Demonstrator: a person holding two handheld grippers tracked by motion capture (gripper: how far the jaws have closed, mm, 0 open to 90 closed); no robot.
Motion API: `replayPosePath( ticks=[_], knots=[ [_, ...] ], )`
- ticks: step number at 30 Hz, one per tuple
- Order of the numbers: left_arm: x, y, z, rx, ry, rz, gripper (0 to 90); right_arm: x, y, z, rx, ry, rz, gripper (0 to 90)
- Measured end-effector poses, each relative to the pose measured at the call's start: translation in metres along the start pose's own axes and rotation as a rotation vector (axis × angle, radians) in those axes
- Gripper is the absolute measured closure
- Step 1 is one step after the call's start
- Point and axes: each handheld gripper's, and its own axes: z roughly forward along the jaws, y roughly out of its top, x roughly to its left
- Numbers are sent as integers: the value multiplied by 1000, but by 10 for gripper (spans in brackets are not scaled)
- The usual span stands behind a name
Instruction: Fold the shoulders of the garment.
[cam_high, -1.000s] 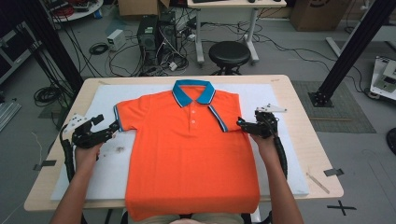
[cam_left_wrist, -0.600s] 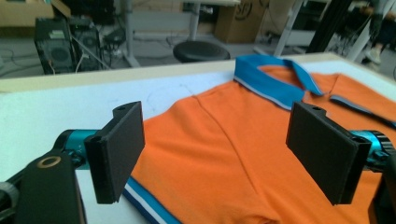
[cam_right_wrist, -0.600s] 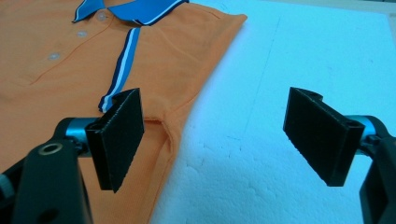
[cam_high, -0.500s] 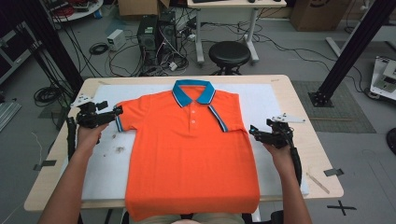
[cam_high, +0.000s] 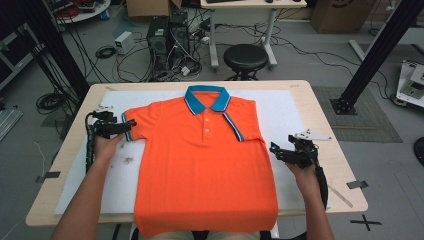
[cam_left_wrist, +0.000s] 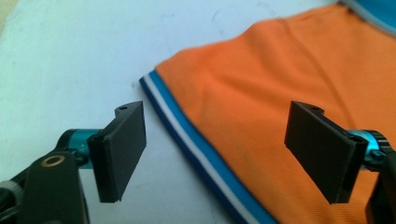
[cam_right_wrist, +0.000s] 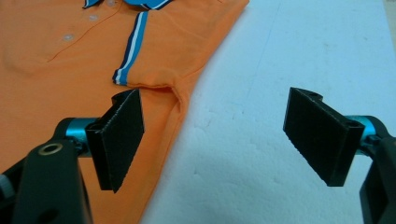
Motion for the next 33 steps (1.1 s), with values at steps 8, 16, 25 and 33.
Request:
replayPosePath(
  ticks=[8, 16, 25, 33],
  knots=[
    [-5, -2, 6, 49, 44, 35, 354, 5, -1, 1, 5, 10, -1, 209],
    [-16, -3, 8, 60, 17, 71, 723, 3, -1, 5, 13, 28, 6, 211],
    [-37, 12, -3, -51, -104, 51, 810, 0, -1, 4, 4, 30, 16, 211],
    [-70, 21, -8, -128, -193, 73, 810, -1, 0, 4, -3, 39, 18, 211]
  ],
)
